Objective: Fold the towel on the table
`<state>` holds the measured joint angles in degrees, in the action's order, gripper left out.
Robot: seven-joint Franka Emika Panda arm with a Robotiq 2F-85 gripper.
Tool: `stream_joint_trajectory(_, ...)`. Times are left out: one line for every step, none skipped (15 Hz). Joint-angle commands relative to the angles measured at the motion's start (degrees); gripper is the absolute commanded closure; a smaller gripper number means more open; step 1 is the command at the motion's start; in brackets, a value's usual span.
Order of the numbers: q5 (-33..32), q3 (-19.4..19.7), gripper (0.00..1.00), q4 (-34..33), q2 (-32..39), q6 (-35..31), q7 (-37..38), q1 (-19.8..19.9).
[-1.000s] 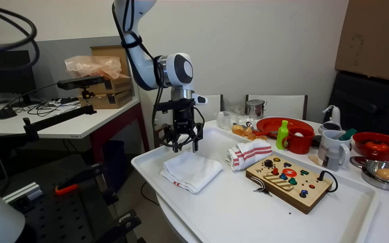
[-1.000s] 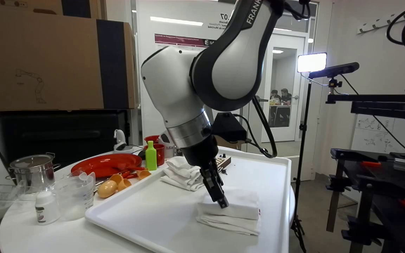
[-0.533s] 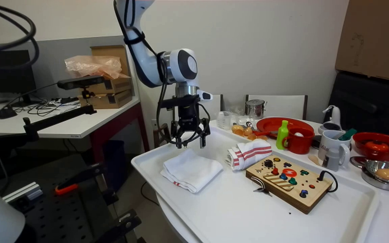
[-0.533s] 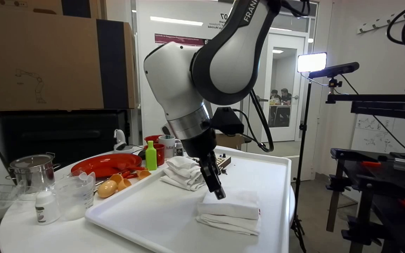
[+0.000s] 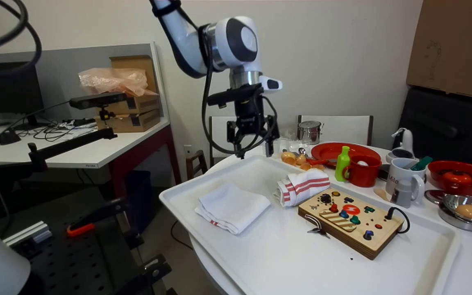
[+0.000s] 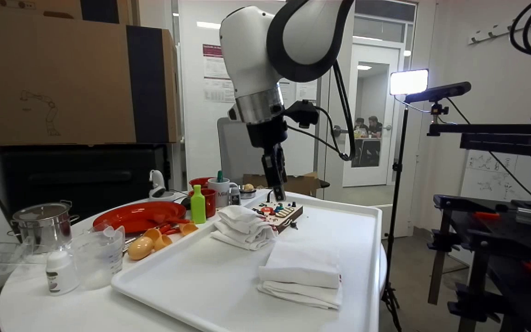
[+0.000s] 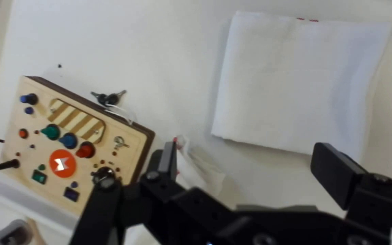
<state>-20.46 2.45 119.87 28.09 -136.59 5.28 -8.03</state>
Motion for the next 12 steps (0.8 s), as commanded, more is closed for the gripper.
stream_joint_trajectory(-4.49, 4.17, 0.0, 5.41, -6.24, -4.68, 7.23, -0.76)
stream_joint_trajectory(-6.19, 5.37, 0.0, 6.22, -7.28, -5.75, 9.63, -1.01)
stream_joint_trajectory(-8.23, 6.55, 0.0, 6.86, -8.12, -6.58, 12.34, -1.43)
stream_joint_trajectory(-10.14, 7.6, 0.0, 7.6, -8.98, -7.16, 15.36, -1.78)
stream_joint_trajectory(-12.3, 8.57, 0.0, 8.43, -9.79, -7.98, 18.16, -2.01)
stream_joint_trajectory(-8.89, 6.08, 0.0, 4.92, -6.73, -5.7, 12.71, -0.06)
stream_joint_trajectory(-10.24, 6.7, 0.0, 5.63, -7.44, -6.22, 14.68, -0.2)
stream_joint_trajectory(-10.85, 6.95, 0.0, 6.16, -7.93, -6.52, 15.69, -0.2)
stream_joint_trajectory(-11.02, 7.03, 0.0, 6.52, -8.26, -6.66, 16.14, -0.2)
stream_joint_trajectory(-11.06, 7.02, 0.0, 6.73, -8.43, -6.71, 16.31, -0.27)
stream_joint_trajectory(-11.07, 7.0, 0.0, 6.84, -8.49, -6.73, 16.39, -0.37)
stream_joint_trajectory(-11.08, 7.0, 0.0, 6.87, -8.51, -6.73, 16.45, -0.45)
